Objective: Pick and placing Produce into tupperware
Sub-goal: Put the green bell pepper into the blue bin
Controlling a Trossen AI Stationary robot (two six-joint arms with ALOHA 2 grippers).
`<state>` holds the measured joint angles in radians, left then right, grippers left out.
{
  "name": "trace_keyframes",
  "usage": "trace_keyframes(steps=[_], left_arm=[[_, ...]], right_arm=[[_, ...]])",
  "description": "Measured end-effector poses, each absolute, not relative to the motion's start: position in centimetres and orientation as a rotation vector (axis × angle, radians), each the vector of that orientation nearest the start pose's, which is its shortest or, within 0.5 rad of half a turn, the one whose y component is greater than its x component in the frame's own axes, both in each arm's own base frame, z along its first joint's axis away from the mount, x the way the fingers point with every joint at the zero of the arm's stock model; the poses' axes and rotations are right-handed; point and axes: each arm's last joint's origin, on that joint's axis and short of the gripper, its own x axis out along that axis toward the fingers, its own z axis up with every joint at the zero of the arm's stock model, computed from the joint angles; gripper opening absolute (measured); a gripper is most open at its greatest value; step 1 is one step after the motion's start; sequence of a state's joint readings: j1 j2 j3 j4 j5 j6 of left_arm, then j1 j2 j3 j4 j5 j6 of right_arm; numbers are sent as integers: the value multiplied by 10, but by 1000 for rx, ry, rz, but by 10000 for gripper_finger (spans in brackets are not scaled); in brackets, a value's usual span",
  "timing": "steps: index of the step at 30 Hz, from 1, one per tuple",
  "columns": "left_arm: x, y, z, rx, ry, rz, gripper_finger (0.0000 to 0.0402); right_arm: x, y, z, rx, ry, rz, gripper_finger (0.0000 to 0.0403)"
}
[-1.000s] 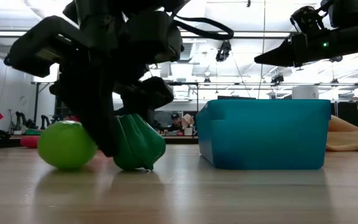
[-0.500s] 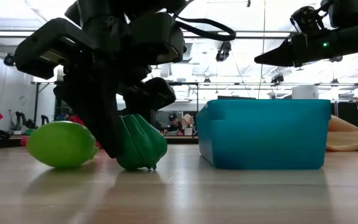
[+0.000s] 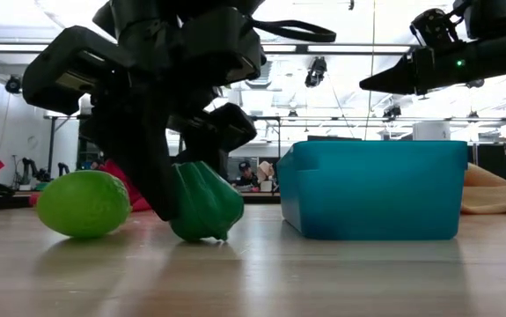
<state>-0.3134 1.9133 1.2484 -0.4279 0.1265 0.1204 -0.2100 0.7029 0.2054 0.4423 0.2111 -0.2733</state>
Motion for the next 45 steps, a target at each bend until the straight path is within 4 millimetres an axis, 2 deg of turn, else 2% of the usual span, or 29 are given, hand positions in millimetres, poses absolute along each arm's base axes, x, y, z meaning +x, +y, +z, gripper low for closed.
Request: trace_keyframes(steps=[13, 36, 41, 45], left_arm=[[363, -121, 163, 214, 1071, -462, 232], [363, -121, 162, 561, 977, -658, 232], [363, -121, 163, 554, 976, -654, 232], [363, -122, 163, 452, 1007, -595, 232]], right_arm=[[154, -39, 205, -269, 113, -411, 206], [154, -39, 205, -269, 114, -411, 206], [154, -39, 204, -269, 117, -411, 206], [154, -39, 204, -269, 118, -411, 206]])
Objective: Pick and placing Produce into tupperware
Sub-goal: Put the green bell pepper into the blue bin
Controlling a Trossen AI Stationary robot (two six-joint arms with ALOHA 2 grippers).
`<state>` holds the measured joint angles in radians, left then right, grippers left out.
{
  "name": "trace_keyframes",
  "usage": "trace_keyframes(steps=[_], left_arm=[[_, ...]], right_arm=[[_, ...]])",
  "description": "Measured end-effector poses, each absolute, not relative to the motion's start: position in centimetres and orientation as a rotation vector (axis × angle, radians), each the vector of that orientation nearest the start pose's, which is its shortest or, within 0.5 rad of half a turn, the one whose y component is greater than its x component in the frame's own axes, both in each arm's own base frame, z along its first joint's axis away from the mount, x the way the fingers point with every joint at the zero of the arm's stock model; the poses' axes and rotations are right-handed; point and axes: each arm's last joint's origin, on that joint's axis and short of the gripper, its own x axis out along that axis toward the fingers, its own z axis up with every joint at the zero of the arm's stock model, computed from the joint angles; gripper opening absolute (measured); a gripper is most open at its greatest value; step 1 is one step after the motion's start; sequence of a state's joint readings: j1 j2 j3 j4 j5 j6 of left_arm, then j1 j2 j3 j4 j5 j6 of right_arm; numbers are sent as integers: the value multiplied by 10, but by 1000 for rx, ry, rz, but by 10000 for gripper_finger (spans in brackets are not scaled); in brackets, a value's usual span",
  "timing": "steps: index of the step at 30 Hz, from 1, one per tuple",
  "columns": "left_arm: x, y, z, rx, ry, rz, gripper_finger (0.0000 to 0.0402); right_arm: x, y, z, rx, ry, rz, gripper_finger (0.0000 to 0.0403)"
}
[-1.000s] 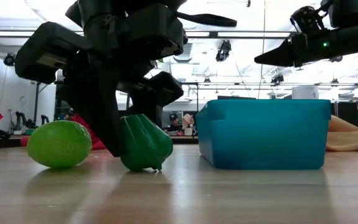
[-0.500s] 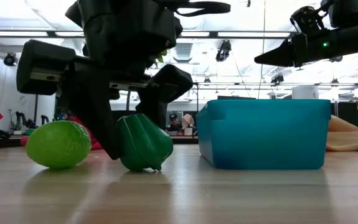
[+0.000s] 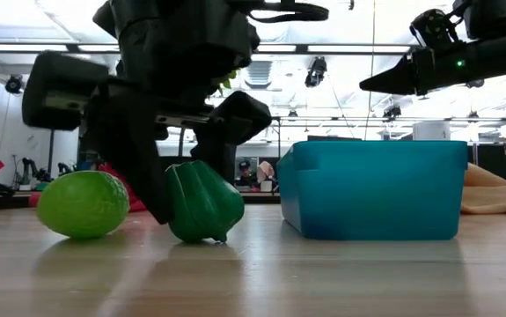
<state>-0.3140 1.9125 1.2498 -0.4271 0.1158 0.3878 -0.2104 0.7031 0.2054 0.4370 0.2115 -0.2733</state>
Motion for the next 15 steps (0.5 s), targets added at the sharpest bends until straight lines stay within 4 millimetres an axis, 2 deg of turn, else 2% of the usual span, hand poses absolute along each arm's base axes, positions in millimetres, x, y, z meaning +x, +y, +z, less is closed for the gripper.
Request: trace_keyframes(steps=[8, 15], left_arm=[[367, -123, 169, 215, 1046, -459, 232], [366, -125, 169, 97, 1075, -430, 232]], right_arm=[[154, -39, 204, -282, 122, -410, 206], [154, -39, 203, -284, 128, -409, 206]])
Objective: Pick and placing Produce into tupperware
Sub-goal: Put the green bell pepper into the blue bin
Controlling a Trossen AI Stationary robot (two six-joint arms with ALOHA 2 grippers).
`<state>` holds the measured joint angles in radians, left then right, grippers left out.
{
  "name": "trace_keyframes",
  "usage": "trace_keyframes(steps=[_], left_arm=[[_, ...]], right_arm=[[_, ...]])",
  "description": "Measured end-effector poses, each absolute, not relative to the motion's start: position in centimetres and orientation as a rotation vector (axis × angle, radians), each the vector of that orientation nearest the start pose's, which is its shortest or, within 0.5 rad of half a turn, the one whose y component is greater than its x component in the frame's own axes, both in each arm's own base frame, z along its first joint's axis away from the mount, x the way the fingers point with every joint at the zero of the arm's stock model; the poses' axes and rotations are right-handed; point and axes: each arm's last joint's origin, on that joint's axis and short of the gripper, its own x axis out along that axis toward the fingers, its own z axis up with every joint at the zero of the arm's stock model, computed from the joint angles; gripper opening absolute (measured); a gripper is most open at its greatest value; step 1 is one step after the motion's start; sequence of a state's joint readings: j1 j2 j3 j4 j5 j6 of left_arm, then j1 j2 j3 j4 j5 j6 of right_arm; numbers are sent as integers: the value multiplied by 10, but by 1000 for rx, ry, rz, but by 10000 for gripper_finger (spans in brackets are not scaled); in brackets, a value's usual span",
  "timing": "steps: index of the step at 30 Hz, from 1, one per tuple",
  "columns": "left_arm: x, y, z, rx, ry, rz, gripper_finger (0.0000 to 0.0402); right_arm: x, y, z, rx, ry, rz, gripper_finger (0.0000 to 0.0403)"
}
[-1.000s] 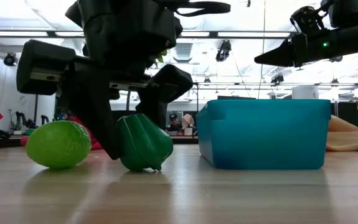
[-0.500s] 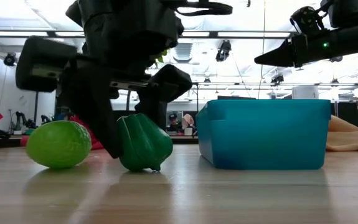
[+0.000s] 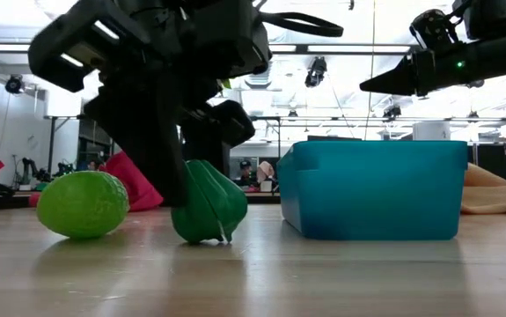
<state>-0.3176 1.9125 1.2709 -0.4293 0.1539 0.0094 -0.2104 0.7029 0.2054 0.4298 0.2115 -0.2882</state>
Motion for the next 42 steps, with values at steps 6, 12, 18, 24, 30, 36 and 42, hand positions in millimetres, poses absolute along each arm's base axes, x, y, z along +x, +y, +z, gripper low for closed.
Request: trace_keyframes(steps=[6, 12, 18, 24, 30, 36, 42], left_arm=[[366, -125, 169, 64, 1082, -422, 232], [366, -125, 169, 62, 1080, -421, 232], [366, -125, 169, 63, 1080, -422, 230], [366, -125, 169, 63, 1078, -423, 188], [366, -125, 170, 62, 1072, -426, 145], [366, -125, 171, 62, 1071, -426, 139], [365, -124, 174, 73, 1068, -428, 138]], right_arm=[[154, -39, 203, -284, 128, -409, 206], [154, -39, 203, -284, 129, -409, 206], [154, -39, 203, -284, 136, -408, 206], [154, -39, 203, -284, 137, -408, 206], [154, -39, 203, -284, 137, -408, 206], [154, -39, 203, -284, 137, -408, 206], [154, -39, 203, -285, 137, -407, 206]])
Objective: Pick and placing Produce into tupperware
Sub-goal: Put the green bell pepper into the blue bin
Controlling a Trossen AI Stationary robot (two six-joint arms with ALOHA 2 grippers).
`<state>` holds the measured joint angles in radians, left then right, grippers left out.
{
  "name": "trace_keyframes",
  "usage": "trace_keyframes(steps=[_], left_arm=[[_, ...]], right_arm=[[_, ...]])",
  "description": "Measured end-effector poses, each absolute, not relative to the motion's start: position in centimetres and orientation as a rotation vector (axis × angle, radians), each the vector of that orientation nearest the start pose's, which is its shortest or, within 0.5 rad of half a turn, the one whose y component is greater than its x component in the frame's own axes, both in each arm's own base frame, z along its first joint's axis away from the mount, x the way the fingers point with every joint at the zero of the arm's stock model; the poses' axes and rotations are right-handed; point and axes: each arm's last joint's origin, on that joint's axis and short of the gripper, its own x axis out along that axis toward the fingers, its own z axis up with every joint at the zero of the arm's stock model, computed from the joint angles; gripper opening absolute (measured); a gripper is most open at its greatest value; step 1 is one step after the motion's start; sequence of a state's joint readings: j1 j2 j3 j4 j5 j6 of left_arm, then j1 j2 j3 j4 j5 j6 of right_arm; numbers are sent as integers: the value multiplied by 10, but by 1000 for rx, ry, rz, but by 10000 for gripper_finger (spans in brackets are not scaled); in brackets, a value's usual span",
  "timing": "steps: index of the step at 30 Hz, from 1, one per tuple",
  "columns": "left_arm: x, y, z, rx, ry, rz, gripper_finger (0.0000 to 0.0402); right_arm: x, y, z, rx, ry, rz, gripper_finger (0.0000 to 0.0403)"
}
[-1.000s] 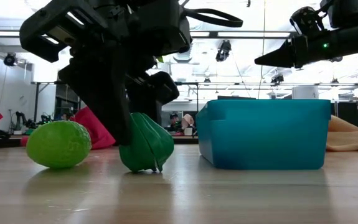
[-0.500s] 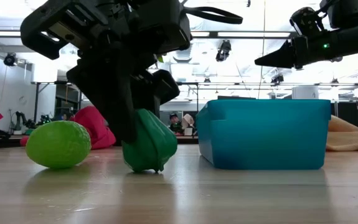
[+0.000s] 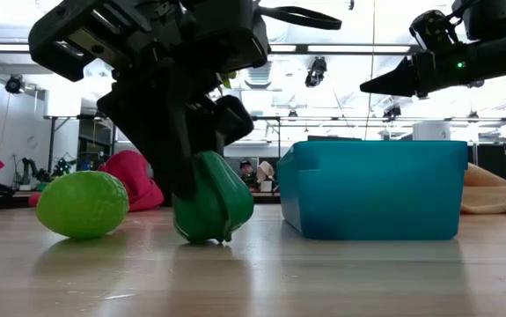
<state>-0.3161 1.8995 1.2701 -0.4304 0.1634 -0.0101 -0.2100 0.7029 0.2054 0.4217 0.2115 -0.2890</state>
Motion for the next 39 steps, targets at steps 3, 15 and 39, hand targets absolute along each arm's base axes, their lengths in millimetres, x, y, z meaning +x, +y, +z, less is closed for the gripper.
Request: trace_keyframes(steps=[3, 15, 39], left_arm=[[363, -123, 178, 76, 1062, -422, 138], [358, -119, 206, 136, 970, -400, 138], [397, -63, 245, 364, 578, -226, 138]], right_arm=[[154, -39, 203, -285, 137, -407, 206], [154, -39, 203, -285, 137, -407, 206], [153, -39, 201, -285, 156, -424, 206]])
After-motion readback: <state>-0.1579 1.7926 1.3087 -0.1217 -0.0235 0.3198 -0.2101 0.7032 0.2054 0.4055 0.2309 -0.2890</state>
